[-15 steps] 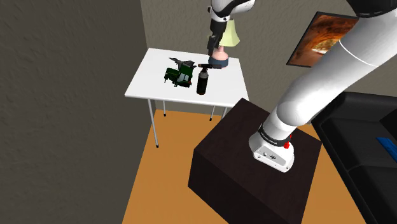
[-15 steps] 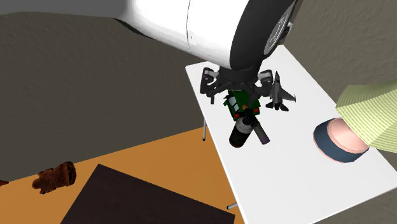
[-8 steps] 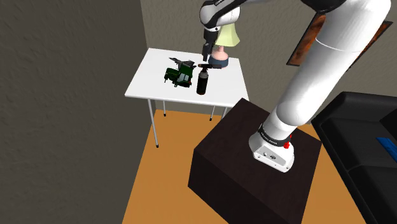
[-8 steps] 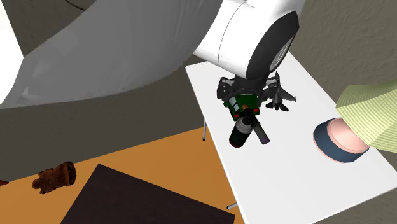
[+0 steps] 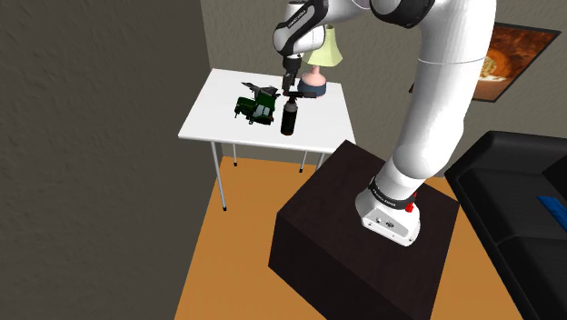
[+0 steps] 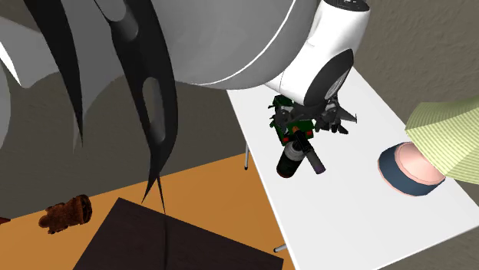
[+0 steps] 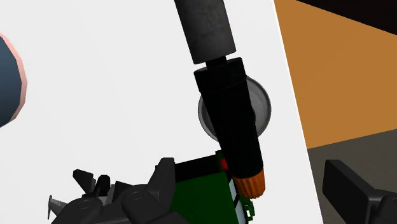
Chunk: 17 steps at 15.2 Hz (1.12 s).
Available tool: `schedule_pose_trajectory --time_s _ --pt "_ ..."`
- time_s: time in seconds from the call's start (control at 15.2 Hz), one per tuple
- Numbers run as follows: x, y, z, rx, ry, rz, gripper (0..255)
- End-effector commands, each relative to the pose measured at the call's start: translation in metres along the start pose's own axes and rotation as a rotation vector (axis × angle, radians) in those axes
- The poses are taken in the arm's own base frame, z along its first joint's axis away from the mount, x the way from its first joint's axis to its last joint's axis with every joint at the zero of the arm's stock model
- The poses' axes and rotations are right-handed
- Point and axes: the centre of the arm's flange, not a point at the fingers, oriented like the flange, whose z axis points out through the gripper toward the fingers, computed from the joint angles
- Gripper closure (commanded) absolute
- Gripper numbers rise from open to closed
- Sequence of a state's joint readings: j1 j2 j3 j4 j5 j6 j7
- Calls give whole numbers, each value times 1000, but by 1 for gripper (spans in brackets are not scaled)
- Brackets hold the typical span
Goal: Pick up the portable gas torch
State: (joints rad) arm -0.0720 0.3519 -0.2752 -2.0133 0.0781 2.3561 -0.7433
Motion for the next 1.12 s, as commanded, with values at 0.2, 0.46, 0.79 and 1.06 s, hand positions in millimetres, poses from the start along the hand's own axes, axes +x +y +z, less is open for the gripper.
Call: schedule_pose_trajectory --time_s 0.2,0.46,0.79,1.06 --pt "2 1 26 0 0 -2 0" --pt "2 1 35 0 0 -2 255" --pt "2 2 36 0 0 -2 255" --pt "2 0 34 0 0 -2 255"
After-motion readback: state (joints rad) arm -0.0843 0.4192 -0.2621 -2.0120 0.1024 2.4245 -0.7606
